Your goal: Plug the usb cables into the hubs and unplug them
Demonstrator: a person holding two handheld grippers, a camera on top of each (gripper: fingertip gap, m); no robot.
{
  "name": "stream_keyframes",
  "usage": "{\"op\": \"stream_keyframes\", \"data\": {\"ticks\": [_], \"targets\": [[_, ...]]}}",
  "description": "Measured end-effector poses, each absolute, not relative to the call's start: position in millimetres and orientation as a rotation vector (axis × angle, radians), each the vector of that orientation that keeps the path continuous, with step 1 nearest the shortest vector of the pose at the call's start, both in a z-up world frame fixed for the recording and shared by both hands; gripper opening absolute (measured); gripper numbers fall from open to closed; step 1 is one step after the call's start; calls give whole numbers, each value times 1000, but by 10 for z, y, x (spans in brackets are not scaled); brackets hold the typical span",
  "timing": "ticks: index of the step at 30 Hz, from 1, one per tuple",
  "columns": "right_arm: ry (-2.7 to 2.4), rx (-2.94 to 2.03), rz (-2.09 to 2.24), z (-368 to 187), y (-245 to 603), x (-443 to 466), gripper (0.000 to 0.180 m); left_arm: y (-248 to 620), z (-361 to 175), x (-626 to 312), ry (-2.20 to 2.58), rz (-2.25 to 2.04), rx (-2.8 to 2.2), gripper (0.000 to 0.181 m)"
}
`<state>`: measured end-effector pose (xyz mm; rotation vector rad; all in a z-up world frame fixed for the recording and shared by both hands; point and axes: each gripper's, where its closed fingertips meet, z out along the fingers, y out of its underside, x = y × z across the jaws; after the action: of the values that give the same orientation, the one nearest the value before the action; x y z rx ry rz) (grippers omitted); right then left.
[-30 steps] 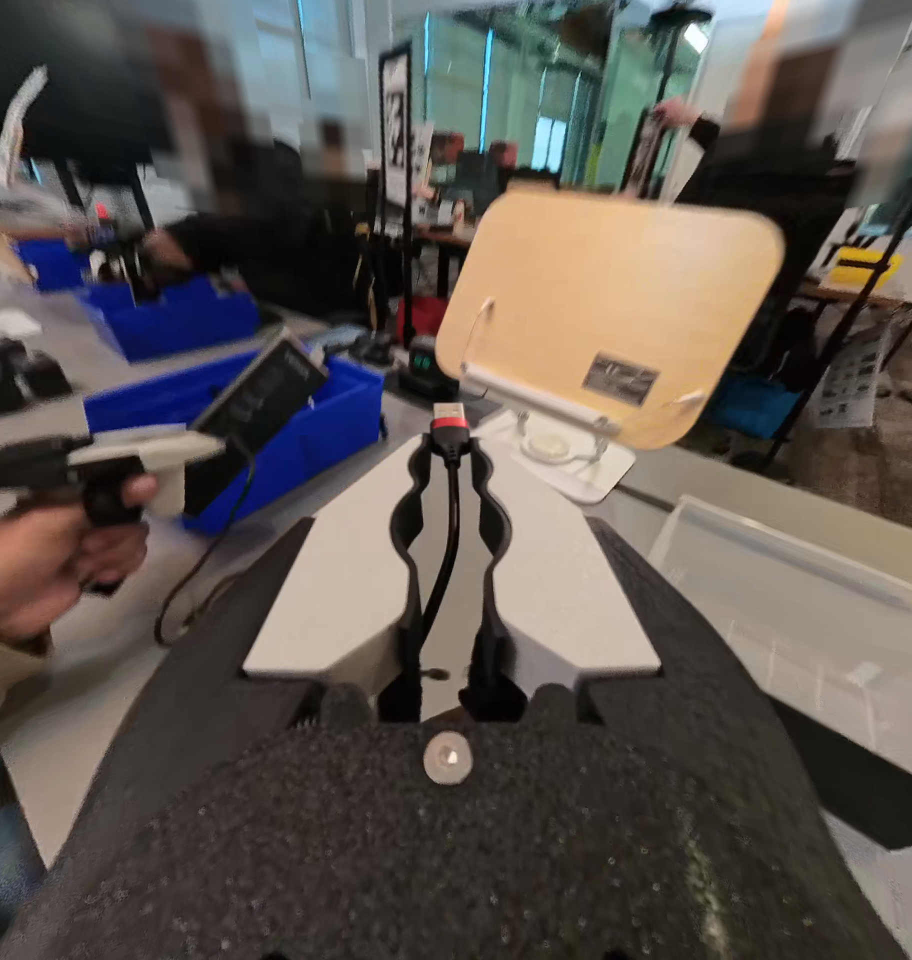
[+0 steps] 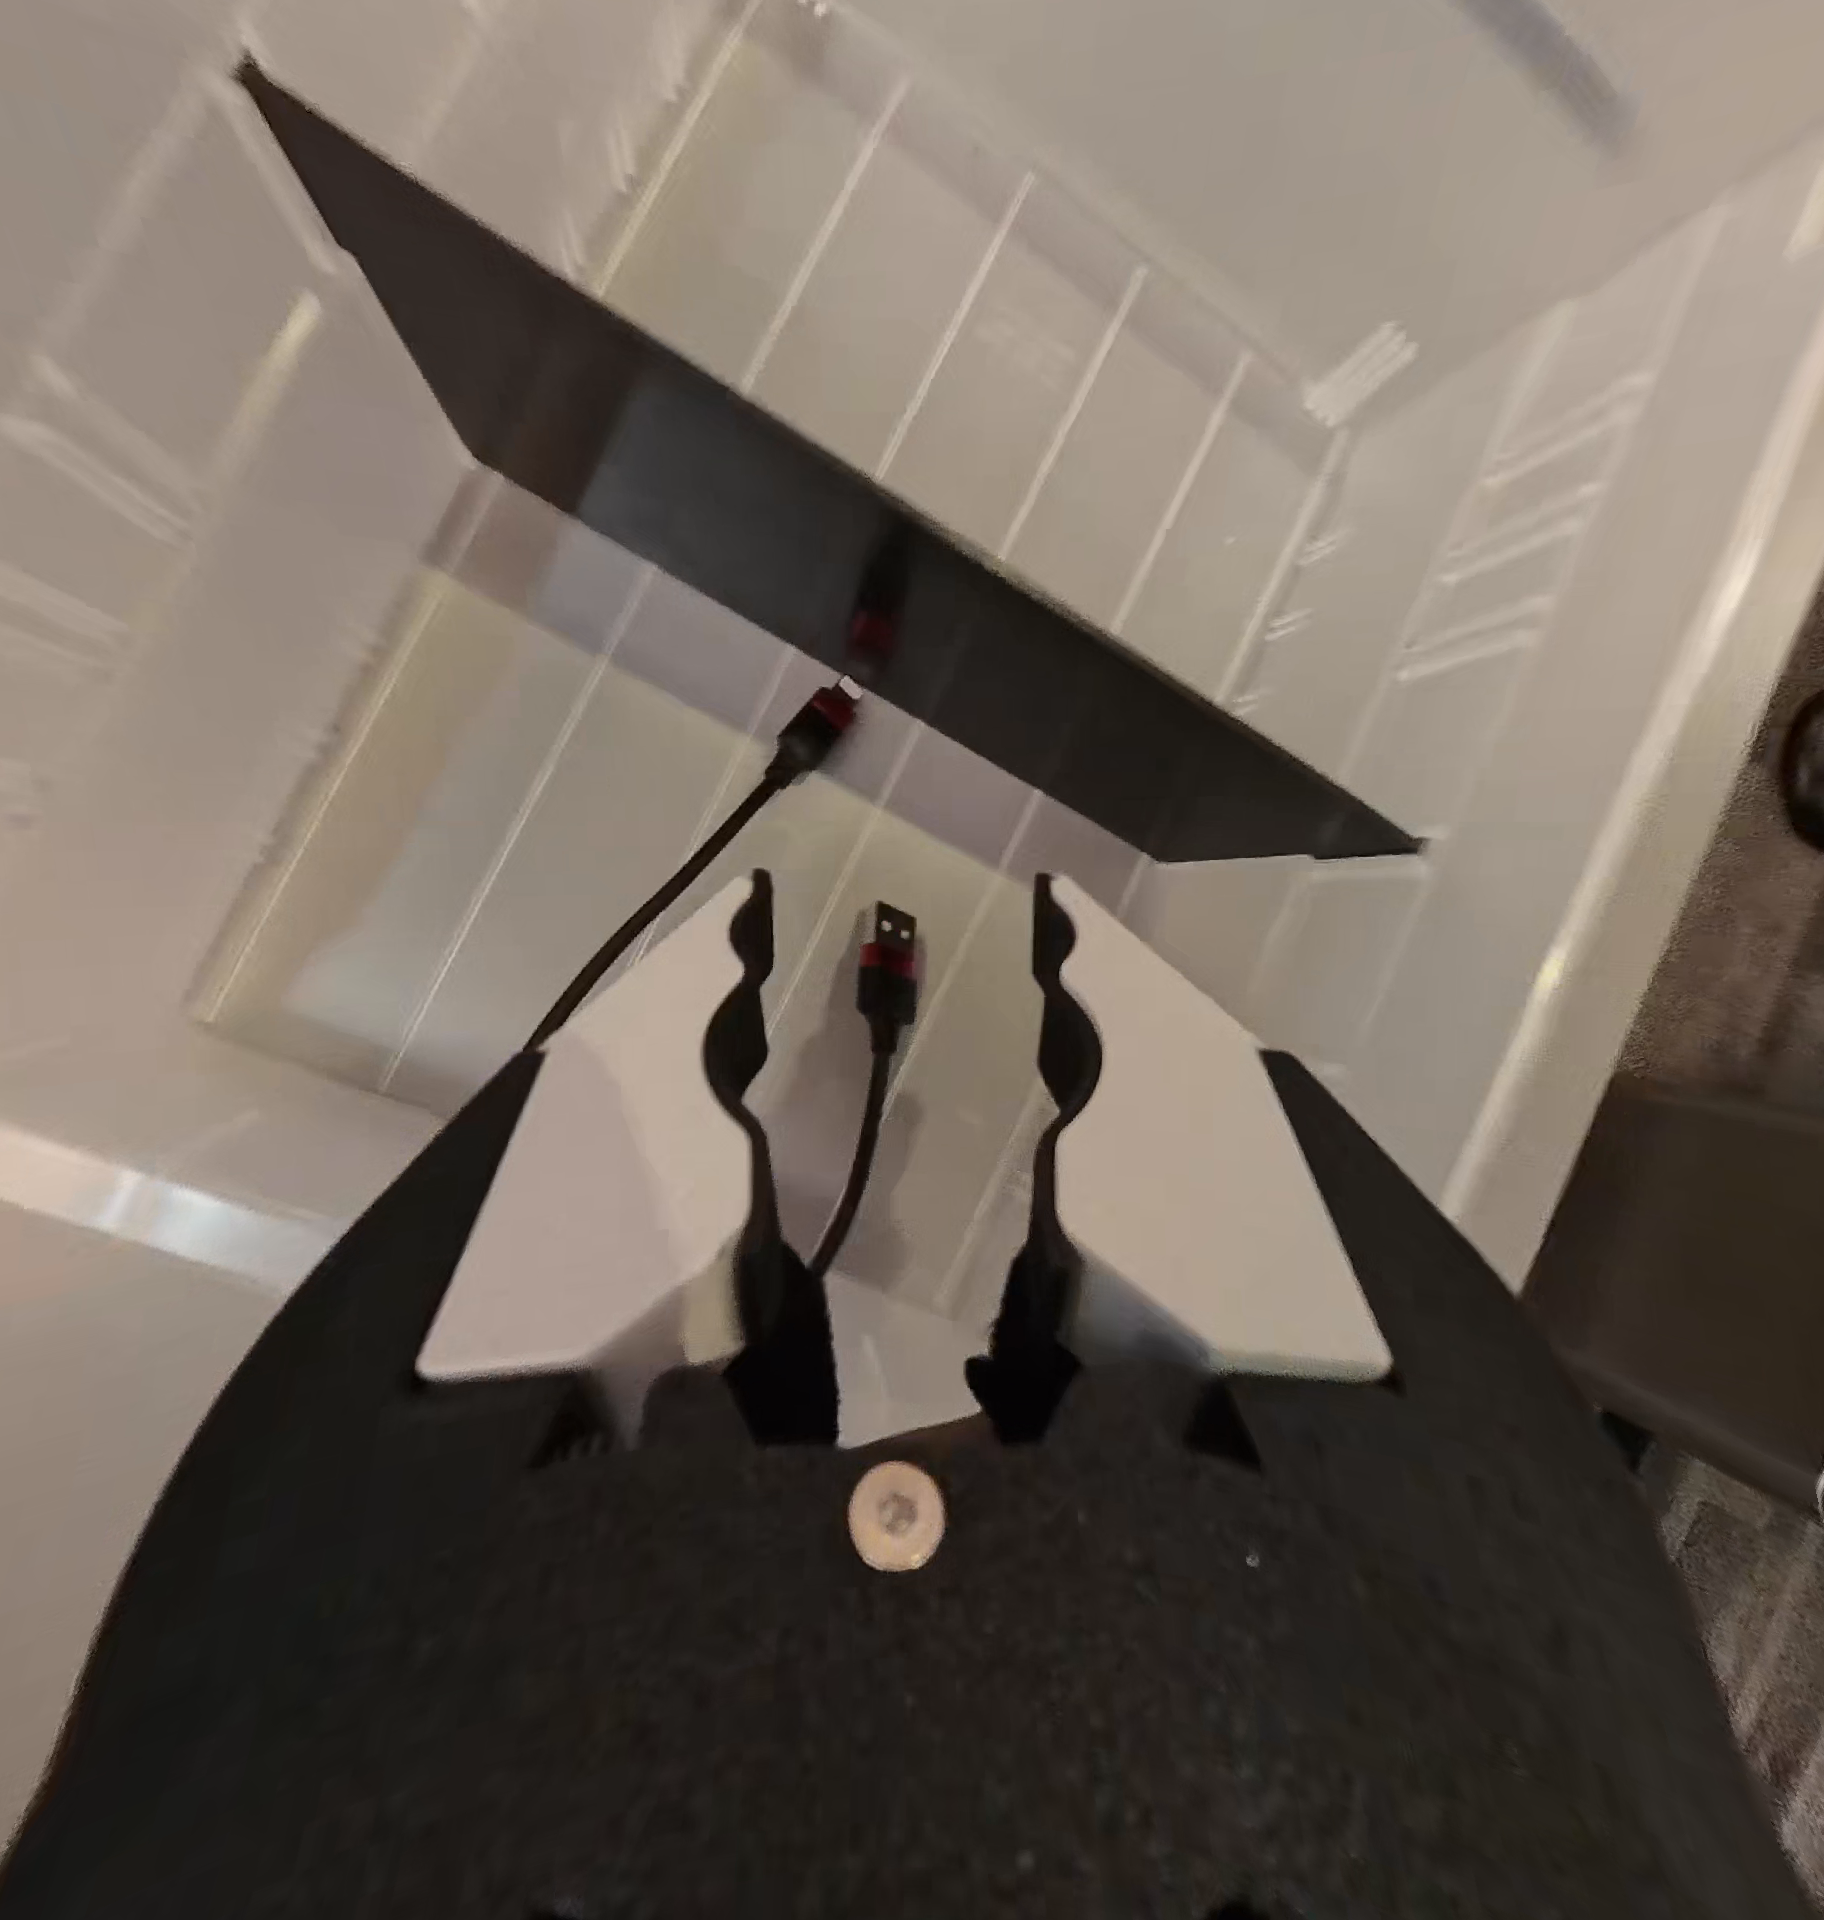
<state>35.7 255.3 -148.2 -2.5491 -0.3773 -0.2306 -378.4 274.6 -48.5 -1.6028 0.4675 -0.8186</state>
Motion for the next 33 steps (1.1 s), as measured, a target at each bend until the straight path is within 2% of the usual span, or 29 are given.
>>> {"op": "stream_keyframes", "data": {"ticks": [1,6,10,13,18,22,25,27,29,33], "targets": [[-368,-2523,-252,-1406,2568,376,49,2740,-482,-3779,469,-820,-1601,27],[-370,-2331,-159,-778,2621,-7,49,2705,-396,-3778,457,-846,-1556,27],[-505,-1986,393,-39,2539,-1367,48,2663,-277,-3796,439,-836,-1498,27],[-631,-1791,819,289,2196,-2487,49,2621,-228,-3791,441,-787,-1475,27],[-609,-1692,881,275,2044,-3420,49,2496,-135,-3734,477,-709,-1417,27],[-505,-1744,748,69,2204,-3464,49,2383,-33,-3672,500,-662,-1359,27],[-422,-1714,926,130,2178,-3497,48,2293,1,-3585,534,-653,-1318,27],[-377,-1727,1059,131,2156,-3512,38,2234,37,-3543,542,-640,-1282,25],[-337,-1679,1167,192,2126,-3484,15,2210,60,-3519,556,-622,-1259,25],[-427,-1725,960,116,2139,-3443,14,2222,-19,-3473,556,-622,-1265,27]]}}
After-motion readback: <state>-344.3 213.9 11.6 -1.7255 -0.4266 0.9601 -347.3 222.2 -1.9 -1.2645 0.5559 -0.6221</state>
